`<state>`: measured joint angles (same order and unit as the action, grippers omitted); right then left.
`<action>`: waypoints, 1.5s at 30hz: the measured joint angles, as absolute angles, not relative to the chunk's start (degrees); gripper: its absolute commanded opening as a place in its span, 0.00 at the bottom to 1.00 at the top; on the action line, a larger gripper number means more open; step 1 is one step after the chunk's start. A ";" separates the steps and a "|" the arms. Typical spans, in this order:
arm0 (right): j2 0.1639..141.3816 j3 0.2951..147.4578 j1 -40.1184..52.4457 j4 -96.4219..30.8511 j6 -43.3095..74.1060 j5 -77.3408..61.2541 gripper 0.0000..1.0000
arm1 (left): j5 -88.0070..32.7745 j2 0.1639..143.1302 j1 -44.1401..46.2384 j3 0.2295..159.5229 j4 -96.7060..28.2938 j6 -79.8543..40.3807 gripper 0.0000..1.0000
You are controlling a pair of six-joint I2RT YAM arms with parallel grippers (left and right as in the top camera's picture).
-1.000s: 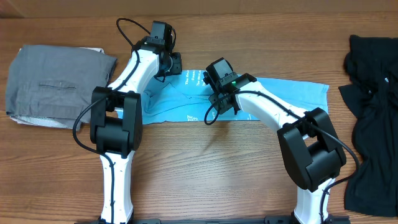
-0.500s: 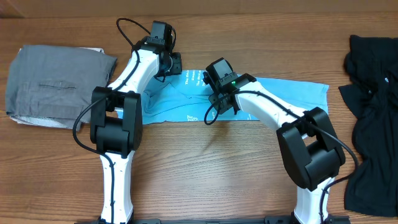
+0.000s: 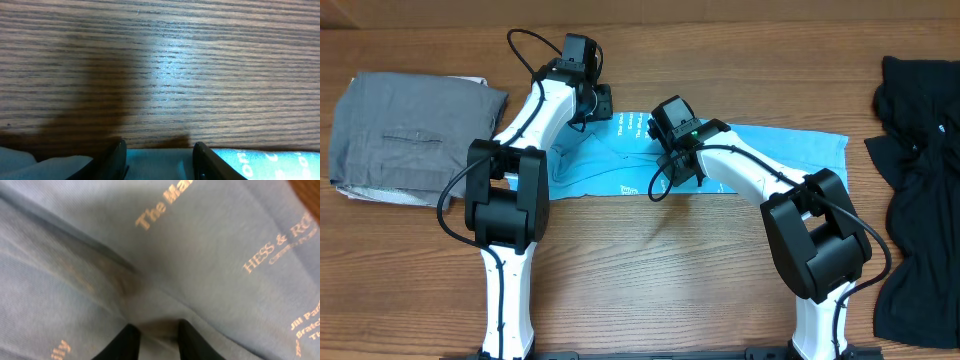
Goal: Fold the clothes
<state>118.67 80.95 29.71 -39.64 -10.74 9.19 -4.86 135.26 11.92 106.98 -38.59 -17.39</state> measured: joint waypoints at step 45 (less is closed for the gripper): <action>118.67 83.74 29.54 -58.35 -4.47 -5.08 0.24 | -4.23 135.26 11.92 107.20 -39.33 -17.37 0.50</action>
